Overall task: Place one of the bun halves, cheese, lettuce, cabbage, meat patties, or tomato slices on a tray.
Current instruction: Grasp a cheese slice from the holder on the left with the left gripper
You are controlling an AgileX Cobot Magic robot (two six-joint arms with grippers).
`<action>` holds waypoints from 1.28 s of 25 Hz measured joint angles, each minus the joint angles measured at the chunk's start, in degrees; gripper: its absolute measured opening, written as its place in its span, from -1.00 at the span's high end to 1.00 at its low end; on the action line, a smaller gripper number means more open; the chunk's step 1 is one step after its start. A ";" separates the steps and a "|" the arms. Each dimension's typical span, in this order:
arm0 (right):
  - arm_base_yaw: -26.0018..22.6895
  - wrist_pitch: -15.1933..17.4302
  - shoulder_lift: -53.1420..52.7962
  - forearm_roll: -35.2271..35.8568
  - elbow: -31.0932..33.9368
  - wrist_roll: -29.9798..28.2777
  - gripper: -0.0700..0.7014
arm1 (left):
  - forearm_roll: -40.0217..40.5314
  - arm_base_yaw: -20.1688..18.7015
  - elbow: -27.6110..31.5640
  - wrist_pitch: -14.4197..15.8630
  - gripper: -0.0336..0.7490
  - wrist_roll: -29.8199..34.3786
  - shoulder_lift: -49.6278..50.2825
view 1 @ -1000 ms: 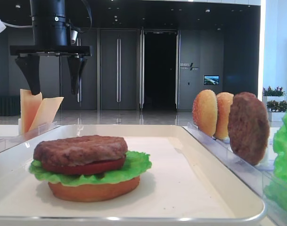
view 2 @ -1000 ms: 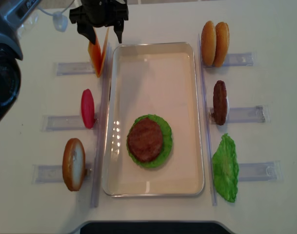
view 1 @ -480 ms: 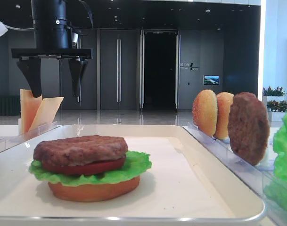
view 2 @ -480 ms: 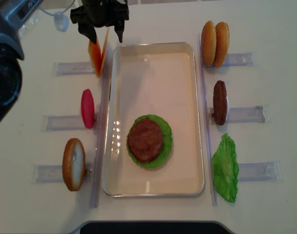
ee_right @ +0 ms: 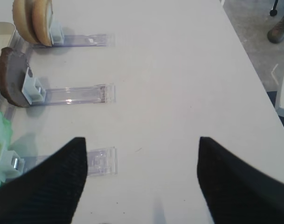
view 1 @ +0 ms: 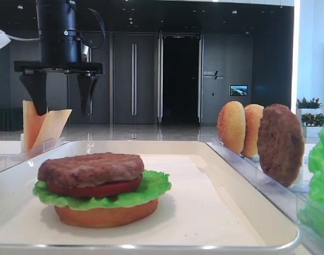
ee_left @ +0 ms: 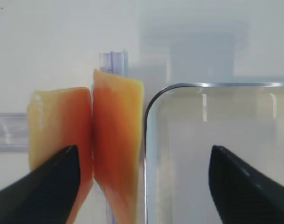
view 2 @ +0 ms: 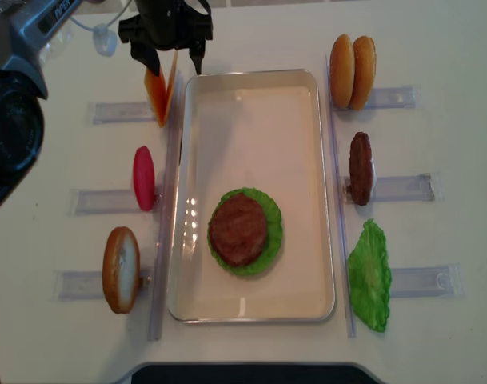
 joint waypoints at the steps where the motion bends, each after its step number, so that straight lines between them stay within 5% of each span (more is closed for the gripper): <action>1: 0.00 0.00 0.00 0.00 0.00 0.00 -0.49 | 0.15 0.00 0.00 0.00 -0.77 0.00 0.19; 10: 0.00 0.00 0.00 0.00 0.00 0.00 -0.49 | 0.58 0.00 0.00 -0.25 -0.75 0.00 1.51; 32: 0.00 0.00 0.00 0.00 0.00 0.00 -0.49 | 1.91 0.00 0.00 -0.59 -0.19 0.00 1.51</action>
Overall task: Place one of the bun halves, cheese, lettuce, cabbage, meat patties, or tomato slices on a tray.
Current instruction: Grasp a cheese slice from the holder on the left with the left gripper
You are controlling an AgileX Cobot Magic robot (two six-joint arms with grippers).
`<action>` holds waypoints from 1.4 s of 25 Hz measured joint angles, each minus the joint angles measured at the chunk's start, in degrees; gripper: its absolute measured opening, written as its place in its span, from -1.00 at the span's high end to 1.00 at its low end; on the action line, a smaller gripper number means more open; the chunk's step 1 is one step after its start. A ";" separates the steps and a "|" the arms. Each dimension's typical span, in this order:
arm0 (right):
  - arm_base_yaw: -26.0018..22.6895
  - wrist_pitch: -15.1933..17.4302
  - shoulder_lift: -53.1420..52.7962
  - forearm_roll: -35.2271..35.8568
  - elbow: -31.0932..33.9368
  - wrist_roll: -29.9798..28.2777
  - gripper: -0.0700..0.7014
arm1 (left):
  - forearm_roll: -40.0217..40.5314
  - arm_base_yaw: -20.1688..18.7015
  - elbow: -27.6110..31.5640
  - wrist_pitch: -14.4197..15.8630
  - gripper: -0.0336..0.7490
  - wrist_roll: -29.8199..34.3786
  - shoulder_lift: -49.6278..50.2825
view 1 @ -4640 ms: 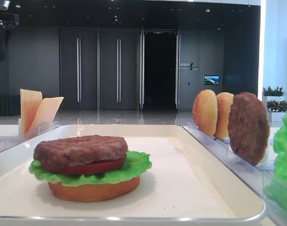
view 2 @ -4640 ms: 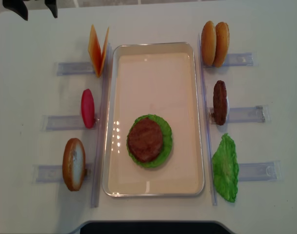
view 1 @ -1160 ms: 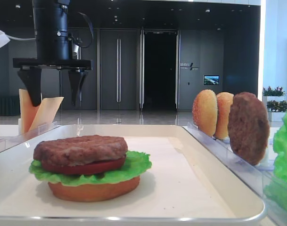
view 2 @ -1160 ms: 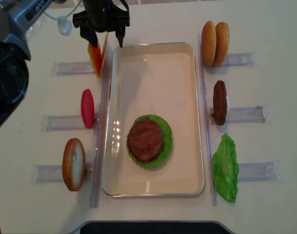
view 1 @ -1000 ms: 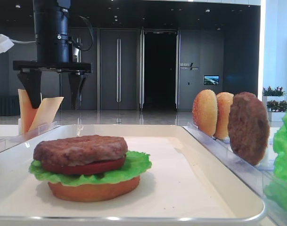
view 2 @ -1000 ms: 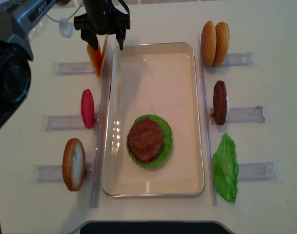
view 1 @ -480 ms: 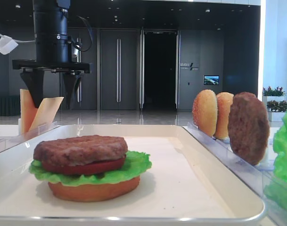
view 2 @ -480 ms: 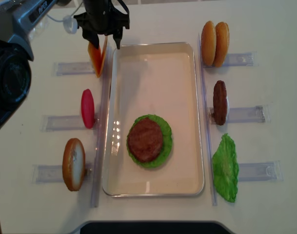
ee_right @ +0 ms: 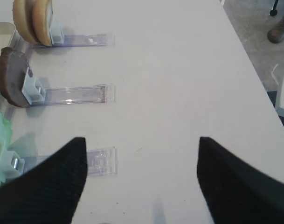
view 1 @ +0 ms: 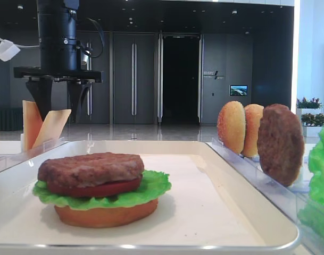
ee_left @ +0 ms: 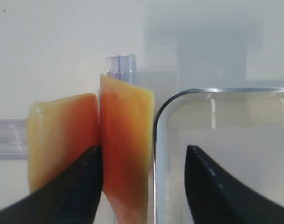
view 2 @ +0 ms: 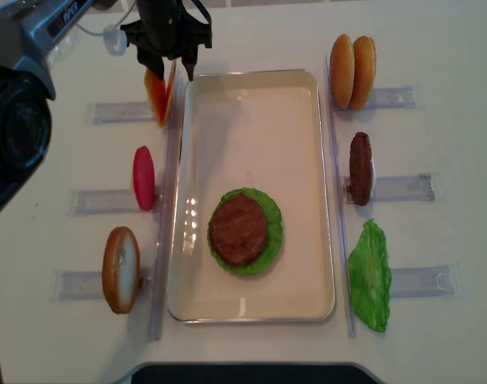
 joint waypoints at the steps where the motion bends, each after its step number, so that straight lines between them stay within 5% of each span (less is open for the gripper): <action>1: 0.00 0.00 0.00 0.00 0.00 0.00 -0.49 | 0.00 0.00 0.00 0.00 -0.15 0.00 0.00; 9: 0.00 0.00 0.00 0.00 0.00 0.00 -0.49 | 1.03 0.00 0.00 0.05 0.14 0.00 0.00; 21: 0.00 0.00 0.00 0.00 0.00 0.00 -0.49 | 1.78 0.00 0.00 1.30 0.84 0.06 0.00; 35: 0.00 0.00 0.00 0.05 0.00 0.00 -0.49 | 1.84 0.00 -0.06 2.28 0.86 0.23 0.00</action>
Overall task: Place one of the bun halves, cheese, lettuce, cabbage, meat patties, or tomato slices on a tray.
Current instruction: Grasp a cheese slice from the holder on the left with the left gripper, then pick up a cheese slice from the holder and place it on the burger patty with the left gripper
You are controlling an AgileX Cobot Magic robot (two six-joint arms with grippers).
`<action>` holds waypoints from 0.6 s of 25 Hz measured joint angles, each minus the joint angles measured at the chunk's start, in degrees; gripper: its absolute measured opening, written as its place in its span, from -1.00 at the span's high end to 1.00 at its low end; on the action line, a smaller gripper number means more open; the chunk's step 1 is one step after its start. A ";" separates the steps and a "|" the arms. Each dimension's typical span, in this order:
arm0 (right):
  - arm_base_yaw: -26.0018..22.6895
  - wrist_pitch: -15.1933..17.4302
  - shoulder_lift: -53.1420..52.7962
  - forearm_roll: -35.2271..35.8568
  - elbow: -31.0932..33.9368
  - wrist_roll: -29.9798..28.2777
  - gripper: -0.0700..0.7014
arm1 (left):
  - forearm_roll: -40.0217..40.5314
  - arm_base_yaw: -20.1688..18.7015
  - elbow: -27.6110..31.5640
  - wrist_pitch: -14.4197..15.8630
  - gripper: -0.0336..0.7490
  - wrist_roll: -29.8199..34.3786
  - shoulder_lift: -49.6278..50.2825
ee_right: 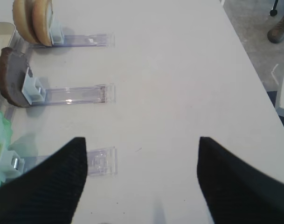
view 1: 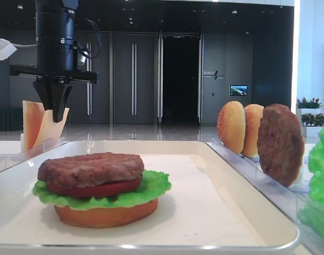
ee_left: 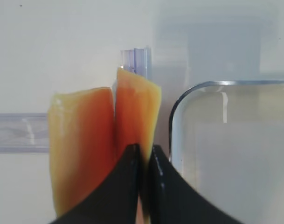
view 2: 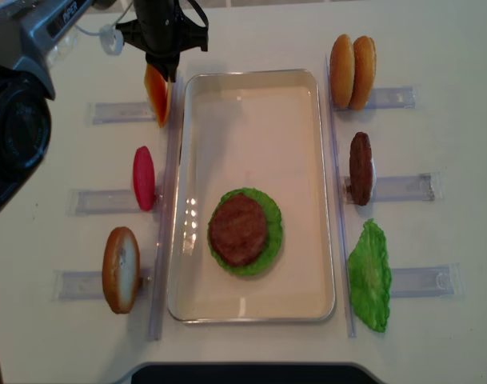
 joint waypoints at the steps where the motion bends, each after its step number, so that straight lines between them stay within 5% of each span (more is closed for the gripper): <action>1: 0.00 0.00 0.00 0.00 0.00 0.00 -0.49 | 0.00 0.00 0.00 0.04 0.86 0.00 0.00; 15: 0.00 0.00 0.00 0.00 0.00 0.00 -0.44 | -0.83 0.00 -1.94 3.50 0.86 0.69 -4.14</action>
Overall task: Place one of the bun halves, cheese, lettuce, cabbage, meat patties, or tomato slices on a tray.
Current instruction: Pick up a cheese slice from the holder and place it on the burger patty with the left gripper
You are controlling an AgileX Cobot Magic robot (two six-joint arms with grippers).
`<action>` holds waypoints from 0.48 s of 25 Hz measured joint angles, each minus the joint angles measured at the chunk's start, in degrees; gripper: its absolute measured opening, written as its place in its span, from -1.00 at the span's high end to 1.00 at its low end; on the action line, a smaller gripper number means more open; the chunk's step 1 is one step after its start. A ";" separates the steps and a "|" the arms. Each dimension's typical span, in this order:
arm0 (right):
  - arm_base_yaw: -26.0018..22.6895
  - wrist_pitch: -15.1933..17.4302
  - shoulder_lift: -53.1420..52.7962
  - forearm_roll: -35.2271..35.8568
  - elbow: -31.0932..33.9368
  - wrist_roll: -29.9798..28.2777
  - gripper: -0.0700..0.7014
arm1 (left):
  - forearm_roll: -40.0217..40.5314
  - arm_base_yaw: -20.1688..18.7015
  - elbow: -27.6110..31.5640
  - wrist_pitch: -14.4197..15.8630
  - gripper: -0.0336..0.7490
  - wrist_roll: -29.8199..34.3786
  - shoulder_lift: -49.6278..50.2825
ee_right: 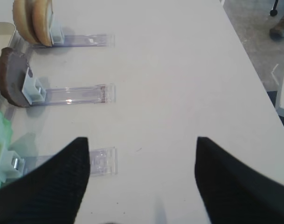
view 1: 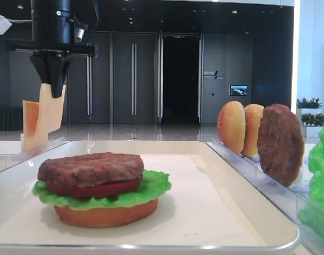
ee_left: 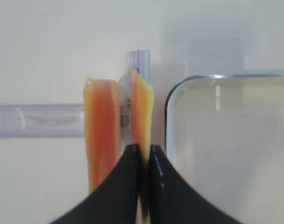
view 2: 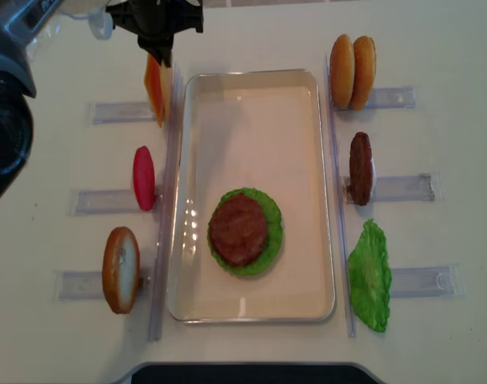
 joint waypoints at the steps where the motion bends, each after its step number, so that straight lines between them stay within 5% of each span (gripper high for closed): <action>1: 0.00 0.00 0.00 0.00 0.00 0.00 -0.43 | 0.00 0.00 -0.64 0.24 0.86 0.12 -0.20; 12: 0.00 0.00 0.00 0.37 0.00 0.00 -0.43 | -0.60 0.00 -7.79 1.12 0.86 1.83 -2.00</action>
